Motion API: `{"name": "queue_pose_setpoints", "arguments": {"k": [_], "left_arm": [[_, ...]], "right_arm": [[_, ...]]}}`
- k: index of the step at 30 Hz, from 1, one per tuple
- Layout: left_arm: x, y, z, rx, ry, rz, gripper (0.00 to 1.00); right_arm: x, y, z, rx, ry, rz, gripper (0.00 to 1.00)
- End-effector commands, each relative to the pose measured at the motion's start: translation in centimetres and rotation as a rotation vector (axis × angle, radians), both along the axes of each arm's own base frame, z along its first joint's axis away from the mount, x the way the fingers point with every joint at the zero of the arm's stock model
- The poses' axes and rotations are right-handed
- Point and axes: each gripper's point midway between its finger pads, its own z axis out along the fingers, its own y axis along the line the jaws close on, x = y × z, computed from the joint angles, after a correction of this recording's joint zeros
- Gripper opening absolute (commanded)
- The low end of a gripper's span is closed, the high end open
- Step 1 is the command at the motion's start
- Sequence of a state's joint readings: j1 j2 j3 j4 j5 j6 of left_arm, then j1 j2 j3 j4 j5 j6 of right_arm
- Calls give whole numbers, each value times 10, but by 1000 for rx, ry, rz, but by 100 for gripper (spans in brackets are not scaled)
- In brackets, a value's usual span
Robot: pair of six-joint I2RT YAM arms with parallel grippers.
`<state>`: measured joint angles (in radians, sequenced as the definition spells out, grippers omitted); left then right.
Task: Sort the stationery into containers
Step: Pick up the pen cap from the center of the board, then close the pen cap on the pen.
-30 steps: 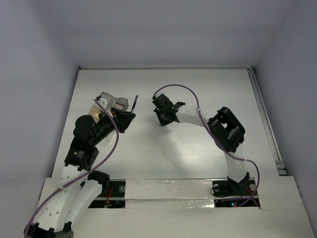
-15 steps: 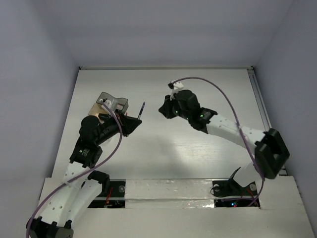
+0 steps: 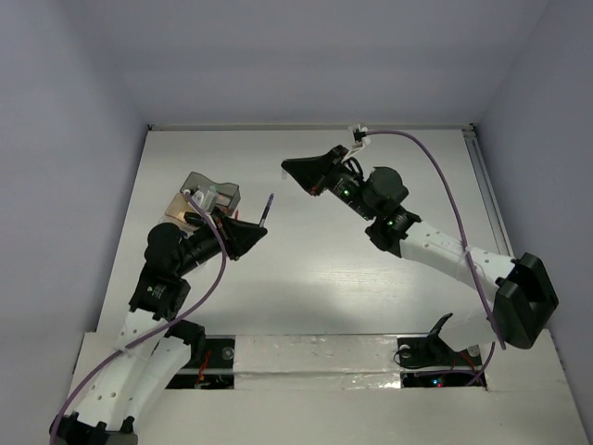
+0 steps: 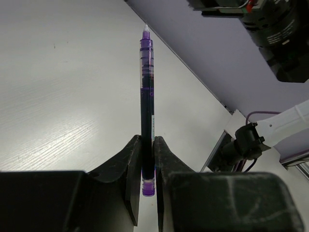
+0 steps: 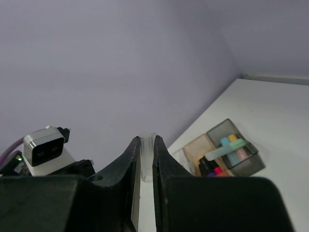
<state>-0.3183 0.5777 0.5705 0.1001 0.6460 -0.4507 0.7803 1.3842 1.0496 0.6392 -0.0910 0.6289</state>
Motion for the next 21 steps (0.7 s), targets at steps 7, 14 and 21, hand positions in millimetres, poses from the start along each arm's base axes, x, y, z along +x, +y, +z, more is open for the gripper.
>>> {"name": "queue_pose_setpoints", "arguments": {"k": [7, 14, 21], "left_arm": [[-11, -2, 41, -80, -171, -44, 0], [-12, -3, 41, -82, -170, -50, 0], [-12, -2, 42, -81, -174, -44, 0]], "right_arm": [[-27, 12, 37, 217, -44, 167, 0], [-32, 15, 39, 228, -44, 192, 0], [-36, 22, 36, 227, -38, 220, 0]]}}
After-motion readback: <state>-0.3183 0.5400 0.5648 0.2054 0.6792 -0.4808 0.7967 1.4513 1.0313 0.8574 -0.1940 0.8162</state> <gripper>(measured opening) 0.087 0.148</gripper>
